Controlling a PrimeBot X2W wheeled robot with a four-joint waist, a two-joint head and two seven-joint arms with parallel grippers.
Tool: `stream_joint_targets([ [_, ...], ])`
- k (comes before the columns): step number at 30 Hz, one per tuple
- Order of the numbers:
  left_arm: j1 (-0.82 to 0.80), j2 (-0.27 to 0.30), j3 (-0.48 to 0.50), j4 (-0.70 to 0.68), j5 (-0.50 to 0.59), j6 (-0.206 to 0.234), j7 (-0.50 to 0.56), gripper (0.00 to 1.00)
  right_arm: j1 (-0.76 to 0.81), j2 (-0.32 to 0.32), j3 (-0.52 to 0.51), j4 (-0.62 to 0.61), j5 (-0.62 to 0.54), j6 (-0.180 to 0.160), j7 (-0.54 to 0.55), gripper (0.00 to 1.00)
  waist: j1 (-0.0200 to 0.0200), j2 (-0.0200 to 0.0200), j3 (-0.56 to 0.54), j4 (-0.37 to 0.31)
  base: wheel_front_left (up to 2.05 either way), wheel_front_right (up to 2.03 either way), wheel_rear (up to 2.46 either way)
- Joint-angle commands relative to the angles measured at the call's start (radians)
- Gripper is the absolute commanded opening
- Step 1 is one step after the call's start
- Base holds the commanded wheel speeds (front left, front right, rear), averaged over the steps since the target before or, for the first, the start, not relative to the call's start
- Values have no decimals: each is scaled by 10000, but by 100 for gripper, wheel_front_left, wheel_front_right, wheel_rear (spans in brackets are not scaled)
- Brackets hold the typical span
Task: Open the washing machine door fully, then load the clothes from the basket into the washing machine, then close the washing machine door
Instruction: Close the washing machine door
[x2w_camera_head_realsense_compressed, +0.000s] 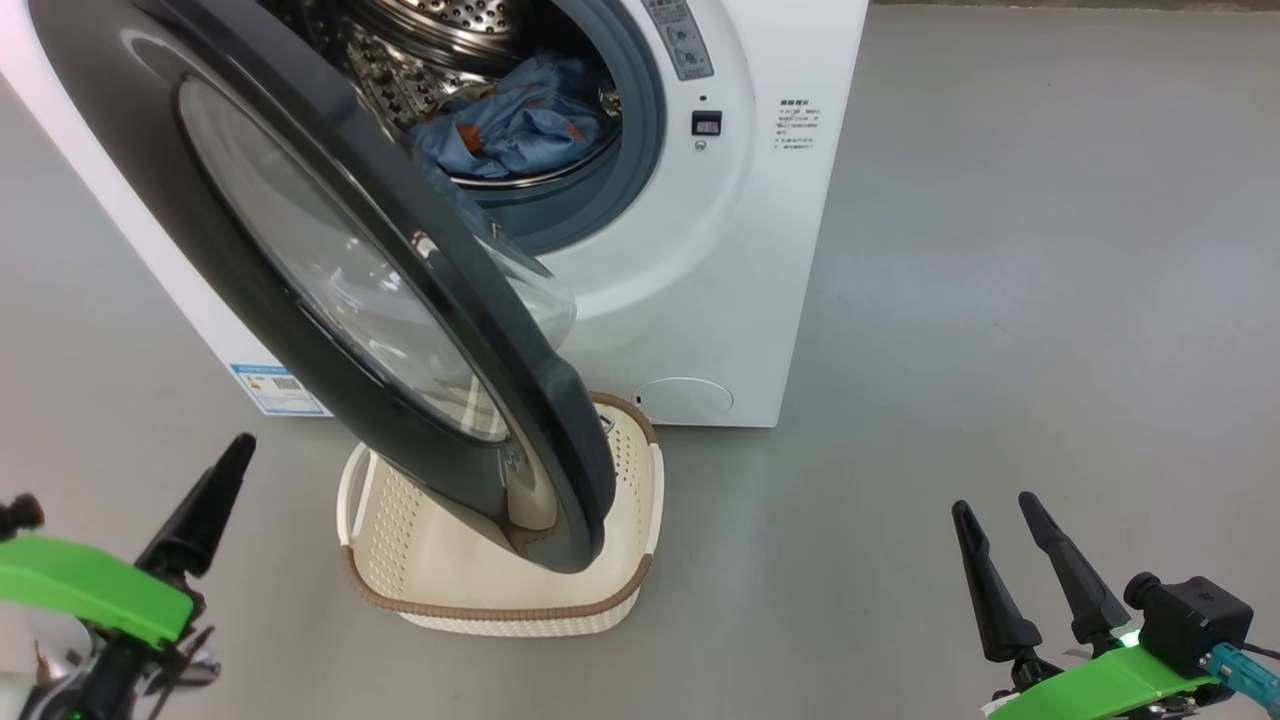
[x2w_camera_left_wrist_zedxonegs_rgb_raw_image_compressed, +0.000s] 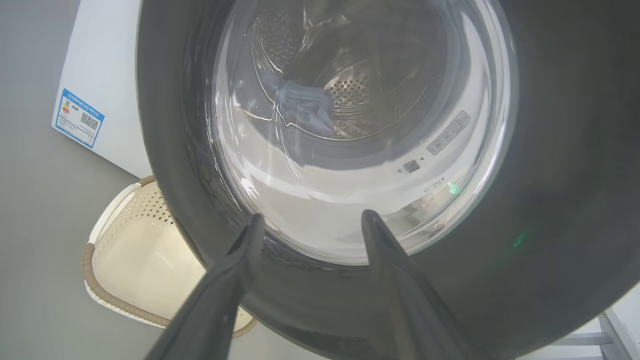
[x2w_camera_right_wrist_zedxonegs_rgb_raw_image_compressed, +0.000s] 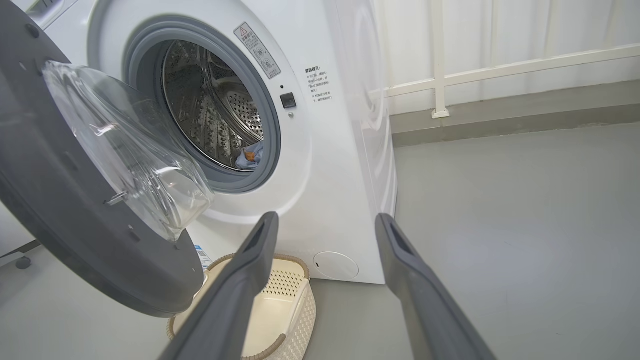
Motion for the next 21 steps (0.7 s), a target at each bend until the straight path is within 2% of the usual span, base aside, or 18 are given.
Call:
stream_joint_targets([
  [1,-163,401,385,-107,7,-31,-171,100,-40,-127,252,-259,12,14,-49,100,0,0,-9,2,0,0,0],
  [9,301,472,-221,326,246,-31,-1423,100,-63,-118,264,-236,31,14,-49,100,0,0,22,8,0,0,0],
  [16,591,493,-777,663,569,-31,-2952,100,-116,-103,265,-213,36,14,-49,100,0,0,45,-45,0,0,0],
  [21,715,429,-1110,941,920,-31,-3494,100,-145,-100,251,-199,44,14,-49,100,0,0,61,-118,0,0,0],
])
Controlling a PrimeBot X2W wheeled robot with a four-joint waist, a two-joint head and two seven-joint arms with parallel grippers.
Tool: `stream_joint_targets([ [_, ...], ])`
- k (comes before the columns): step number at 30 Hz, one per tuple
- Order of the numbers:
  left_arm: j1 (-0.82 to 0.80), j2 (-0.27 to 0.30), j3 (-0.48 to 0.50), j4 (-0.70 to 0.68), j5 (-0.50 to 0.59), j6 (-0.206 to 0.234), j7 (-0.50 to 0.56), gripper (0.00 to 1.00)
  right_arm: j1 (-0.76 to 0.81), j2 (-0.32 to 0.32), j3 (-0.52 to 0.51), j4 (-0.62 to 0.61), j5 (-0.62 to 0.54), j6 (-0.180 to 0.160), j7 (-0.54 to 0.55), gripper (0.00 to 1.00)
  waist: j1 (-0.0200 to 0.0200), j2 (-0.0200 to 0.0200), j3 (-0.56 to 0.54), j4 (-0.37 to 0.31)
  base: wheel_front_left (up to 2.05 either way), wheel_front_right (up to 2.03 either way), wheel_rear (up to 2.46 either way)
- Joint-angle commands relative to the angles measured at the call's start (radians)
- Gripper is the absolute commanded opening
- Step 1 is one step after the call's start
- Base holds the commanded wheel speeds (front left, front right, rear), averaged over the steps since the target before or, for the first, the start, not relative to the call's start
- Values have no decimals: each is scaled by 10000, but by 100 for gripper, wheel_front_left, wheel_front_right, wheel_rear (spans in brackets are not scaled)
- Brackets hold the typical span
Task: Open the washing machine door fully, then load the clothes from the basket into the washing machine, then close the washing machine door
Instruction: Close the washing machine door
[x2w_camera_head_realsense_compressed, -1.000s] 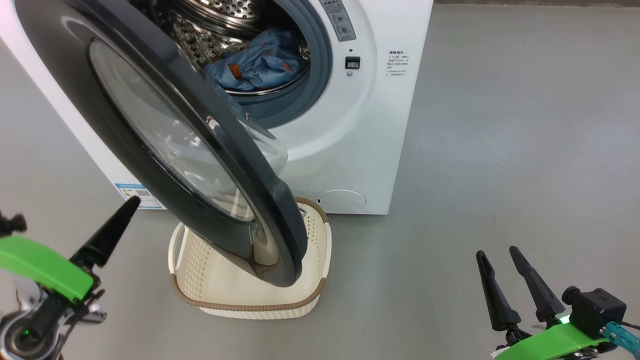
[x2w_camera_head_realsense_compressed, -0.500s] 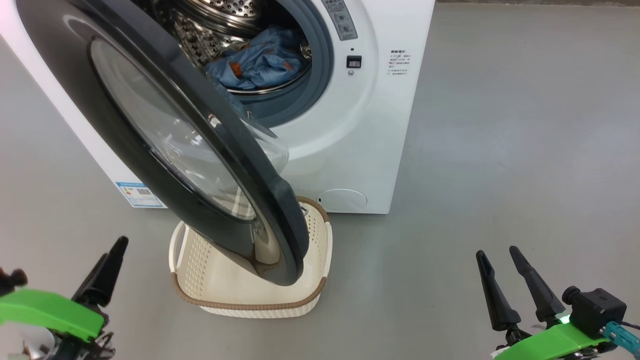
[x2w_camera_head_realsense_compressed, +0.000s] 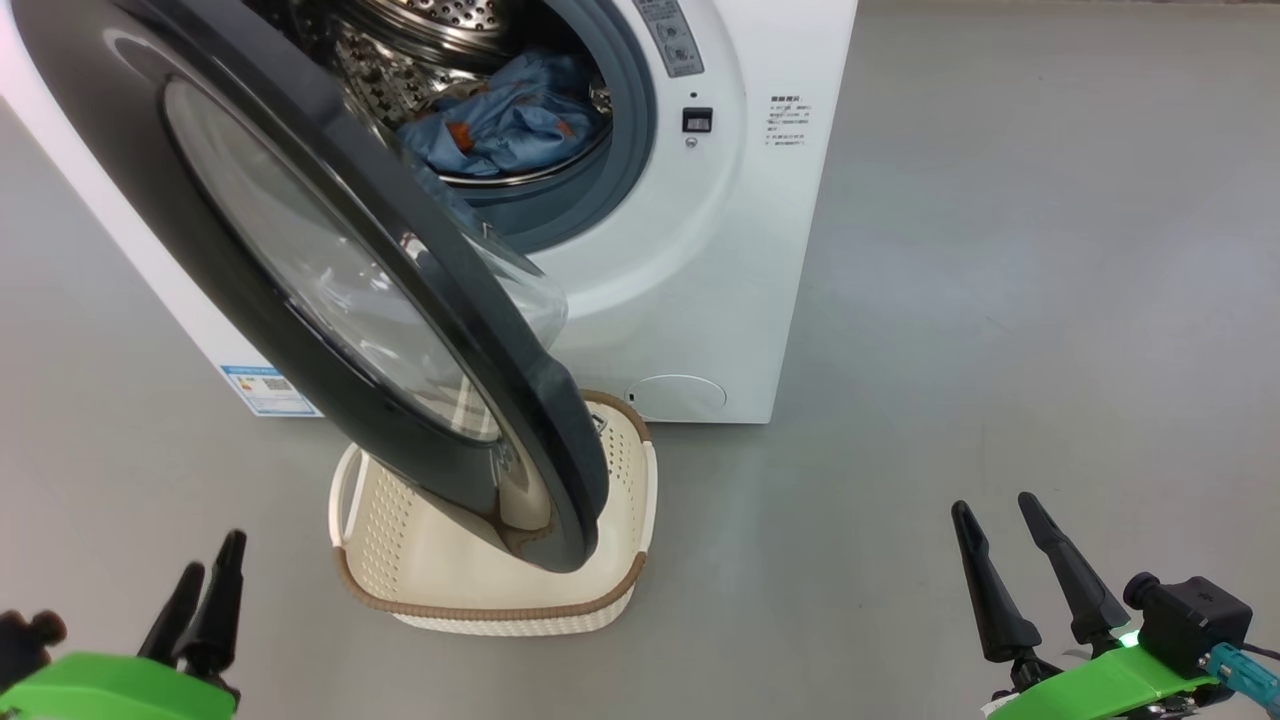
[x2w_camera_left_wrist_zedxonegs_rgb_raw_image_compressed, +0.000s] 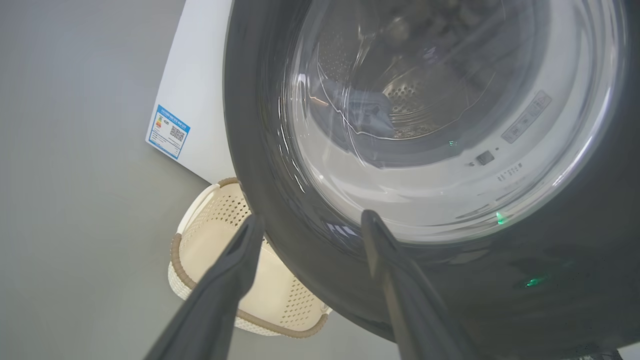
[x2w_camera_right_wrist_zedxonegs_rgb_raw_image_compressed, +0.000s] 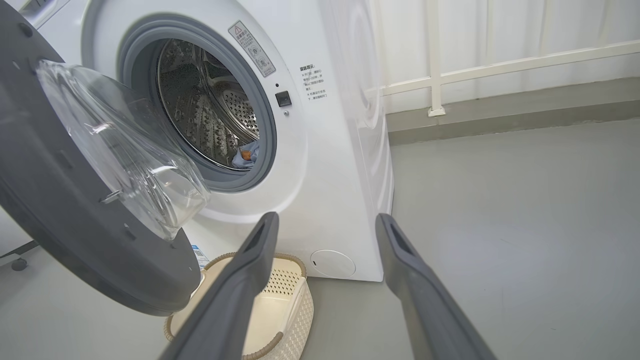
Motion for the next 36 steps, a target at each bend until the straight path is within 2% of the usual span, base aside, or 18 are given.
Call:
stream_joint_targets([
  [1,-144,398,318,-8,221,-29,-124,100,-145,-107,243,-212,46,12,-49,100,0,0,1,-25,0,0,0],
  [3,-112,368,295,138,546,-29,-174,100,-149,-108,248,-214,49,12,-49,100,0,0,14,-63,0,0,0],
  [6,-55,157,759,245,1413,-29,-188,100,-142,-108,228,-216,52,12,-49,100,0,0,34,-100,0,0,0],
  [9,216,-317,1415,183,2643,-29,-192,100,-160,-109,181,-222,46,12,-49,100,0,0,85,-160,0,0,0],
  [16,723,-1151,2510,-72,4641,-29,-193,100,-156,-129,96,-224,39,12,-49,100,0,0,98,-212,0,0,0],
  [18,783,-1268,2609,-108,4846,-29,-193,100,-155,-130,89,-222,38,12,-49,100,0,0,93,-214,0,0,0],
  [25,1056,-1819,3266,-374,6569,-29,-194,100,-151,-141,37,-215,29,12,-49,100,0,0,61,-213,0,0,0],
  [36,1281,-2308,3699,-848,8870,-29,-194,100,-166,-149,-5,-214,29,12,-49,100,0,0,75,-222,0,0,0],
])
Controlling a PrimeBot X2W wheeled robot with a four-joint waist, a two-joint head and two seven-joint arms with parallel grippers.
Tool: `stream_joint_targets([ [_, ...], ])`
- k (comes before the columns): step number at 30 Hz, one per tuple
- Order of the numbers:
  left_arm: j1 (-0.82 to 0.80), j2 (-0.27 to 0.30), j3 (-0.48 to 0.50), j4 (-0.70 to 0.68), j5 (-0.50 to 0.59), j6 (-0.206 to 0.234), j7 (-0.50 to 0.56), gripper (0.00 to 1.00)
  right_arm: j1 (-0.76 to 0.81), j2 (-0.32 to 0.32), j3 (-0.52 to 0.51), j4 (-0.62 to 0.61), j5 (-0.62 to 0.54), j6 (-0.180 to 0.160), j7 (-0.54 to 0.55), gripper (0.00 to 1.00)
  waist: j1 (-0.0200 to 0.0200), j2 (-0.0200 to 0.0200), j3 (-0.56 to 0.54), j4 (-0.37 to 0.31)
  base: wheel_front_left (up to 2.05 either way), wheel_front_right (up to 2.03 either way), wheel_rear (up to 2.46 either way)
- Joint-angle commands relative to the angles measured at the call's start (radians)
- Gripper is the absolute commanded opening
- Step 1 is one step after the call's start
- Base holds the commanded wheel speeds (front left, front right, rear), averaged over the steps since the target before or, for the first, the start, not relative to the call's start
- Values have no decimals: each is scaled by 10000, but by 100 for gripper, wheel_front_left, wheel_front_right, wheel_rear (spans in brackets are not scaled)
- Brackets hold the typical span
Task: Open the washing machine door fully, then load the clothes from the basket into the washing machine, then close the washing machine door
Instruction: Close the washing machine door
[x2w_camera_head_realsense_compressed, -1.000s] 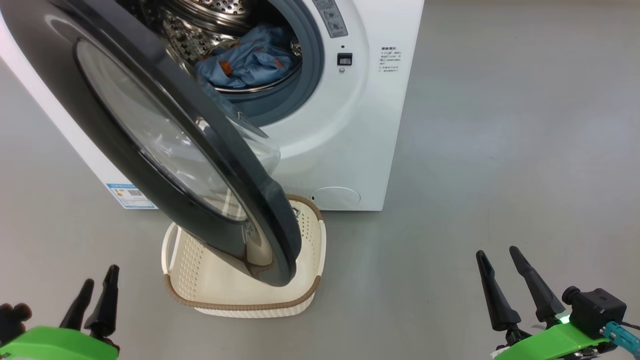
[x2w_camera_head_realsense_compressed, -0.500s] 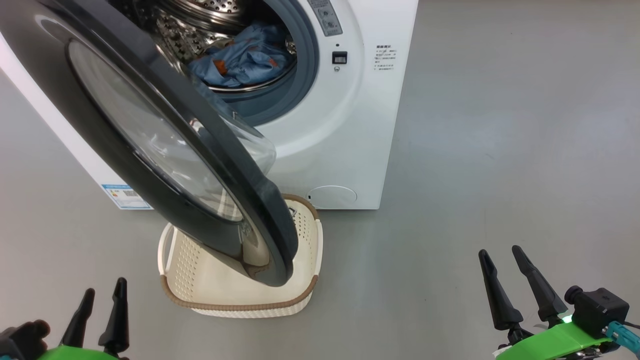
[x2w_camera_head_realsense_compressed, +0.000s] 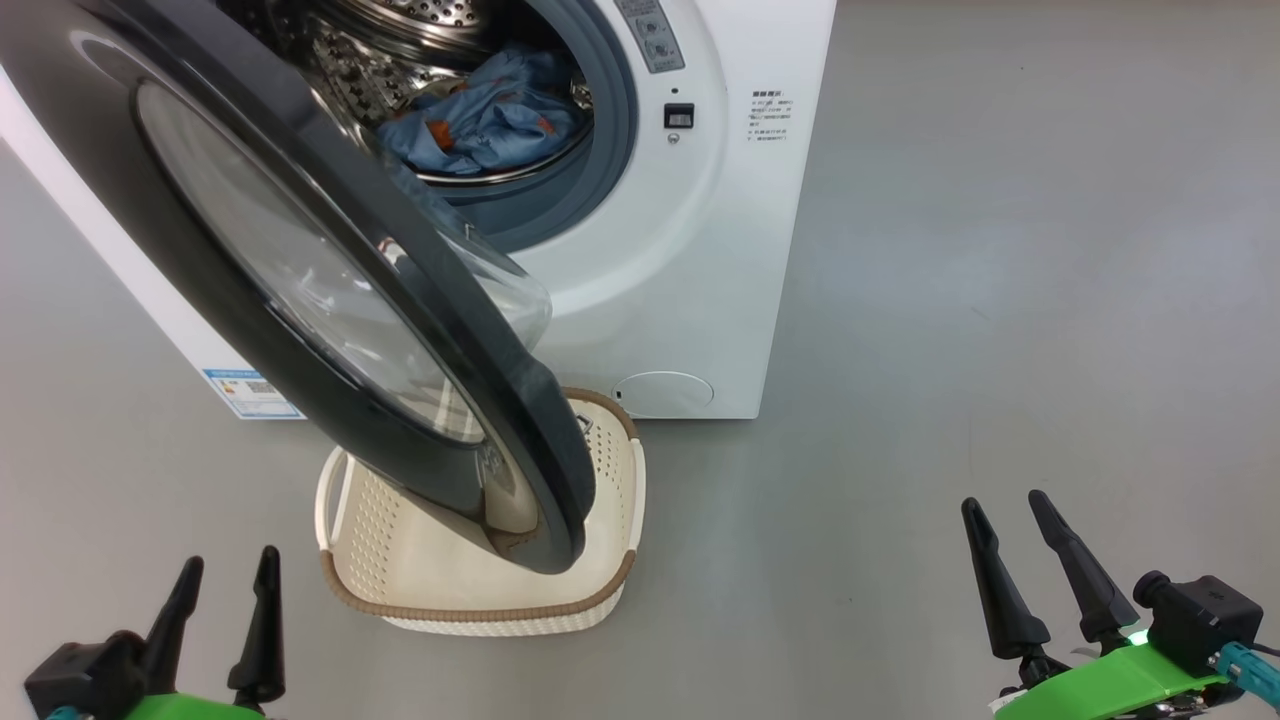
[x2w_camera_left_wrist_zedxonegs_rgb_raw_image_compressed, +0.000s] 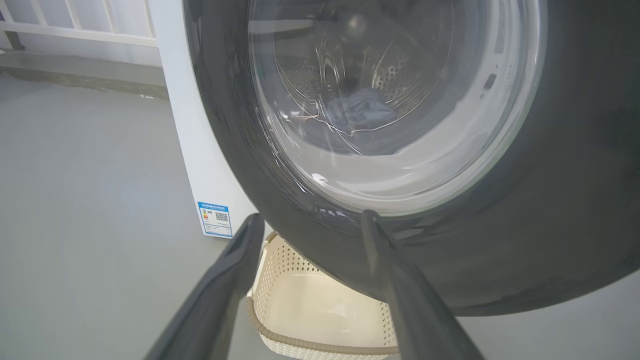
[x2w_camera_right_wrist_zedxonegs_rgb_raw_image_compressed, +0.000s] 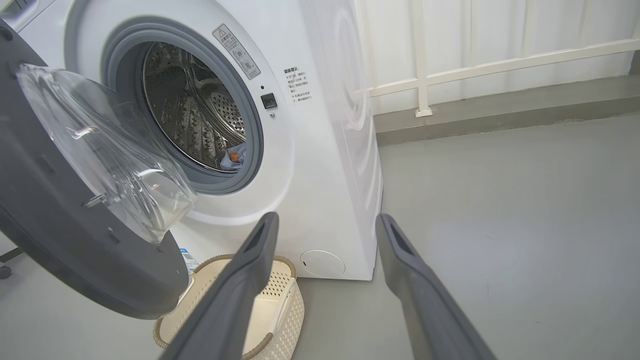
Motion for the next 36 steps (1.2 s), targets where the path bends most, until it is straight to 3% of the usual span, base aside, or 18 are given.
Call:
stream_joint_targets([
  [1,-38,161,440,-316,207,-25,-68,100,-159,-144,145,-219,27,14,-49,100,0,-1,0,-5,0,0,0],
  [11,122,-116,598,-540,855,-25,-68,100,-114,-136,115,-224,30,14,-49,100,0,-1,-27,-35,0,0,0],
  [33,168,-280,636,-401,950,-25,-68,100,-128,-136,190,-200,15,14,-49,100,0,-1,-65,17,0,0,0],
  [34,158,-294,633,-398,944,-25,-68,100,-151,-137,220,-180,15,14,-49,82,0,-1,-67,41,0,0,0],
  [35,150,-314,639,-397,937,-25,-68,100,-178,-136,258,-159,18,14,-49,52,0,-1,-71,69,0,0,0],
  [36,147,-337,645,-399,933,-25,-68,100,-212,-133,294,-134,28,14,-49,42,0,-1,-78,100,0,0,0],
])
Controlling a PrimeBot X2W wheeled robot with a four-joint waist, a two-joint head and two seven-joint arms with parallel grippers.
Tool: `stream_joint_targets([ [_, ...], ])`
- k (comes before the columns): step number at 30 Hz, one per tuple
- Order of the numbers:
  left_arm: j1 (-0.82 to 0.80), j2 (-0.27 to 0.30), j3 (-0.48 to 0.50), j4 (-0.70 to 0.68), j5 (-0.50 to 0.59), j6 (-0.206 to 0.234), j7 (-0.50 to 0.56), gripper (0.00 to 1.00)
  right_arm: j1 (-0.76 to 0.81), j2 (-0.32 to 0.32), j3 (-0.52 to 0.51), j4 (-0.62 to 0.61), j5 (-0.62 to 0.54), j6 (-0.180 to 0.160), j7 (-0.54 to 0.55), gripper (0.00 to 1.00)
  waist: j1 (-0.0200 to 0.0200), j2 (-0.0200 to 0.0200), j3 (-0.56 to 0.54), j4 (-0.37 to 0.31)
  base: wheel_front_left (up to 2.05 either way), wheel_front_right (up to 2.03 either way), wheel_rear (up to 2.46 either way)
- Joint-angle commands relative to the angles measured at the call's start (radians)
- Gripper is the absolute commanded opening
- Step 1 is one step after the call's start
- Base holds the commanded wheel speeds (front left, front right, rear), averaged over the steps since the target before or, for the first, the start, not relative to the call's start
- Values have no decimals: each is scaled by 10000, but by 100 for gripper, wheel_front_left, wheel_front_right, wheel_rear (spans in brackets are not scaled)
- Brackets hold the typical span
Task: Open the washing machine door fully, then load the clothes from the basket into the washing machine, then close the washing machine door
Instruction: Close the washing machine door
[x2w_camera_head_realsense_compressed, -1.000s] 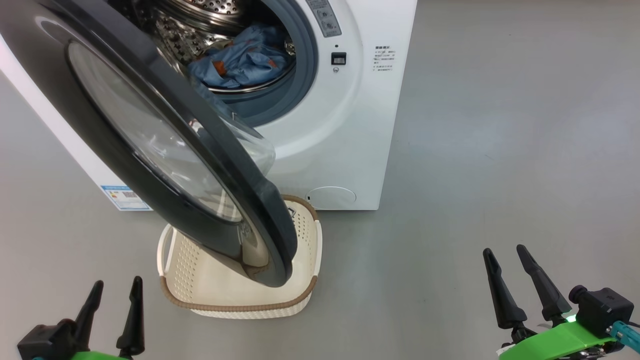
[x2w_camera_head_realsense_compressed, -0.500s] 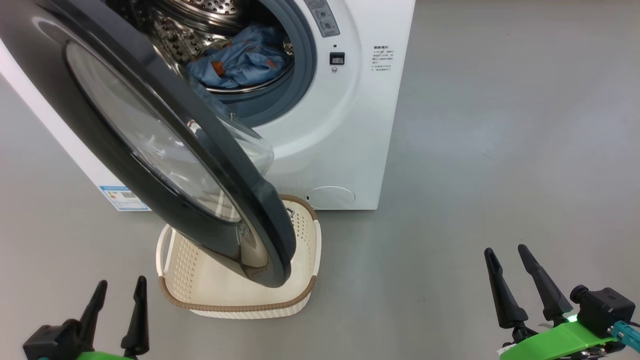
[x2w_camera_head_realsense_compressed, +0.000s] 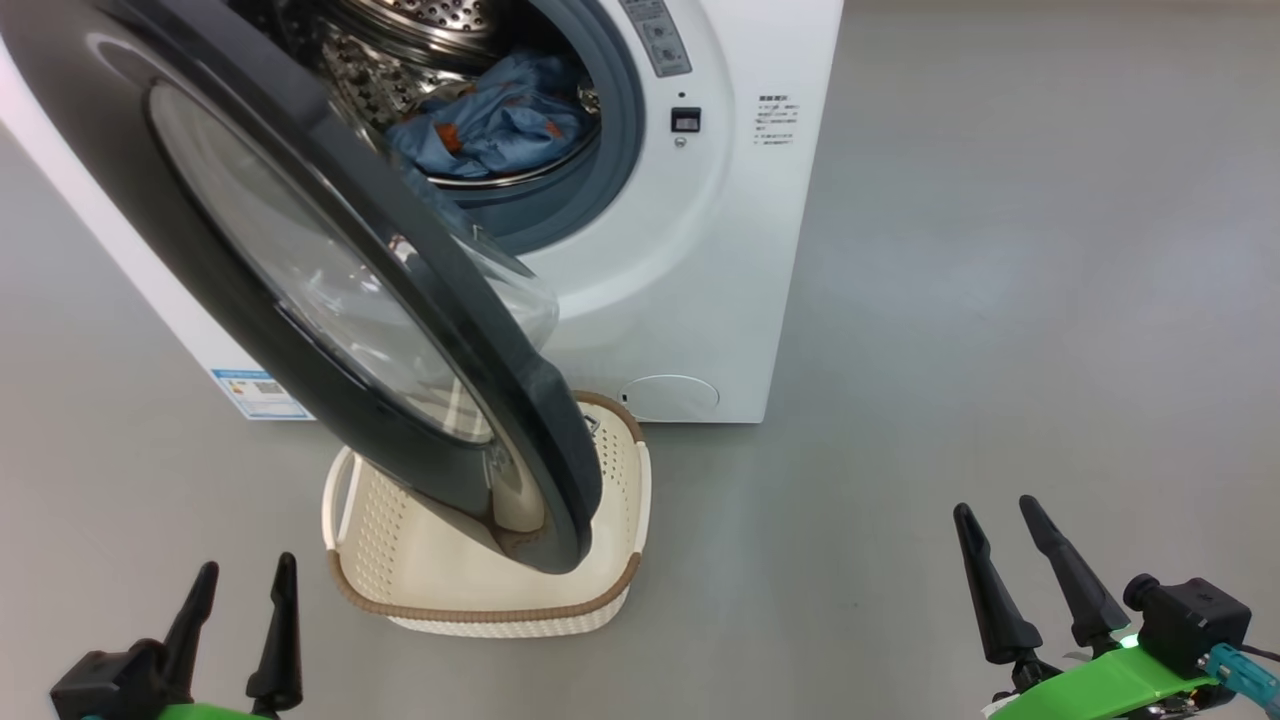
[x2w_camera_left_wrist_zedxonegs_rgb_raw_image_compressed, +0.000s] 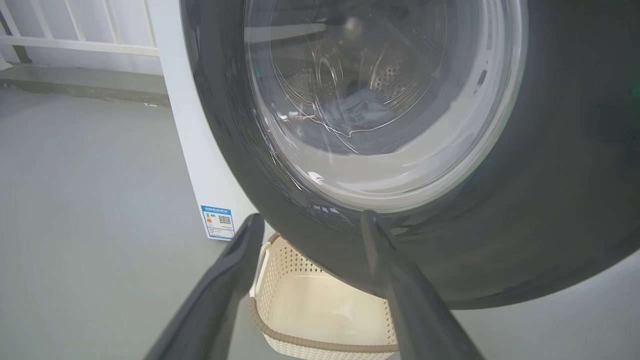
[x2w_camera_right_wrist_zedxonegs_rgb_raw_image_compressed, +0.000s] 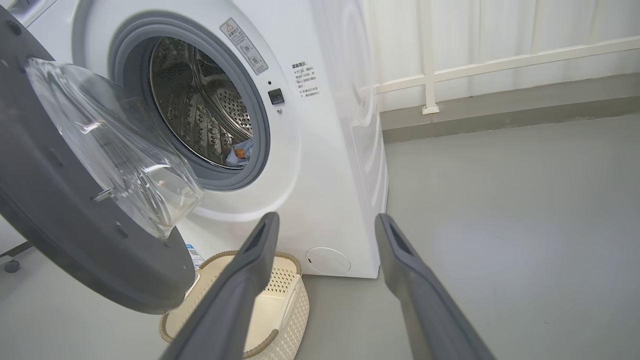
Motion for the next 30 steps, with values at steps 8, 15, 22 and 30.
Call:
stream_joint_targets([
  [8,-56,-34,316,-194,36,-17,-66,100,-657,32,562,-37,73,14,-49,0,0,0,-73,429,0,0,0],
  [15,-67,-126,223,-254,57,-17,-66,100,-1375,184,1010,-305,133,14,-49,0,0,0,-154,778,0,0,0],
  [22,-77,-129,207,-357,92,-17,-66,100,-2033,302,1433,-1142,119,14,-49,0,0,0,-246,994,0,0,0],
  [30,-38,-124,245,-450,96,-17,-66,100,-2434,445,2326,-2778,-3,14,-49,0,0,0,-307,1078,0,0,0],
])
